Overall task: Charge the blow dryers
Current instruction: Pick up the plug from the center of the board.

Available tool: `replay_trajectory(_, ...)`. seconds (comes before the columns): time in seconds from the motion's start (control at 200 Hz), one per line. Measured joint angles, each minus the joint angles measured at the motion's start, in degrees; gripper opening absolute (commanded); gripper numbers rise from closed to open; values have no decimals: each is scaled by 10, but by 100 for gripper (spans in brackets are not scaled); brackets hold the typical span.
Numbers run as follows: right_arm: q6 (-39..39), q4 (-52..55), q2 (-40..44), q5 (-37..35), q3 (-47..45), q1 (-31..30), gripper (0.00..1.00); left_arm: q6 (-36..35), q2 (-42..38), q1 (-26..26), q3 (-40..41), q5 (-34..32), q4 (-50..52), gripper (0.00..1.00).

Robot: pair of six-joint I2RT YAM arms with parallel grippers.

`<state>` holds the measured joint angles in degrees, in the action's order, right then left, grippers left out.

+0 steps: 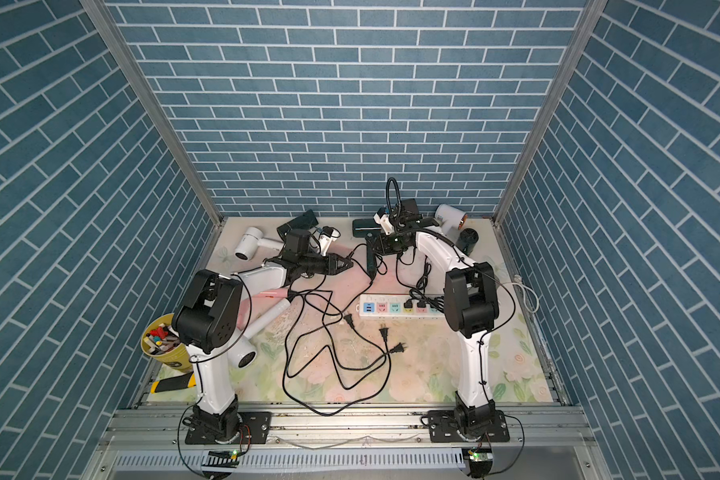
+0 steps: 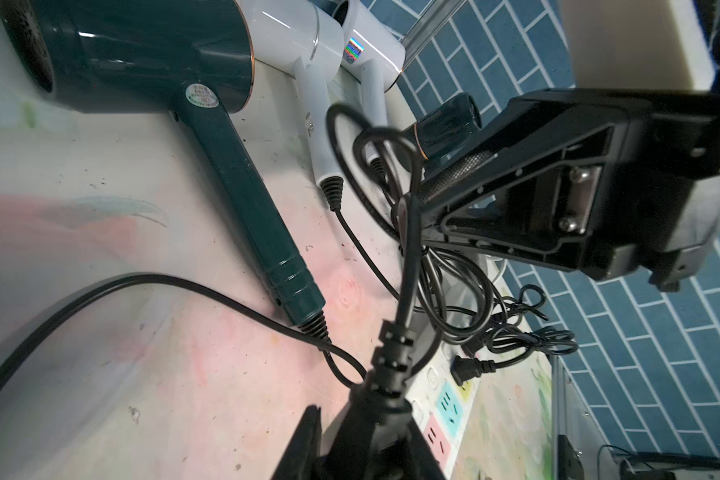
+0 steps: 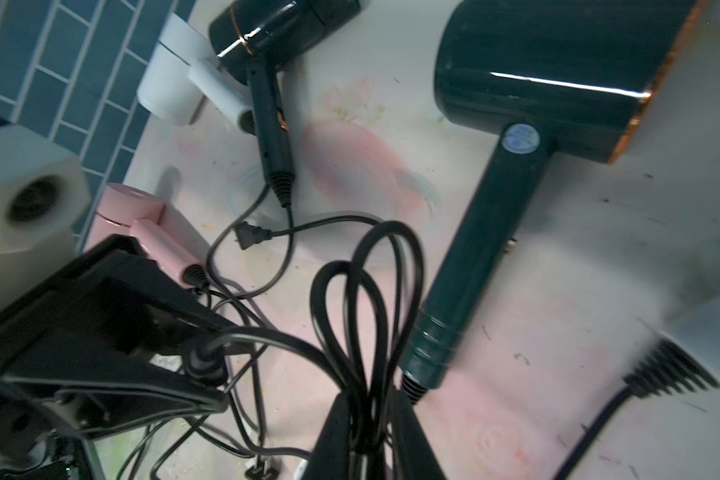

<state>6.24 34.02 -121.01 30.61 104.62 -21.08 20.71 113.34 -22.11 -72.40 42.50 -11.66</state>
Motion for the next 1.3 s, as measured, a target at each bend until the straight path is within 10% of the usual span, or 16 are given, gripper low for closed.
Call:
replay_trajectory(0.155,49,-7,42,-3,-55,14,52,-25,-21,-28,-12,-69,39,17)
replay_trajectory(0.6,212,-89,249,85,-231,23,52,-73,-40,-93,-92,-162,125,18)
replay_trajectory(1.3,422,-228,151,146,-241,18,51,-103,-58,-117,-64,-186,118,18)
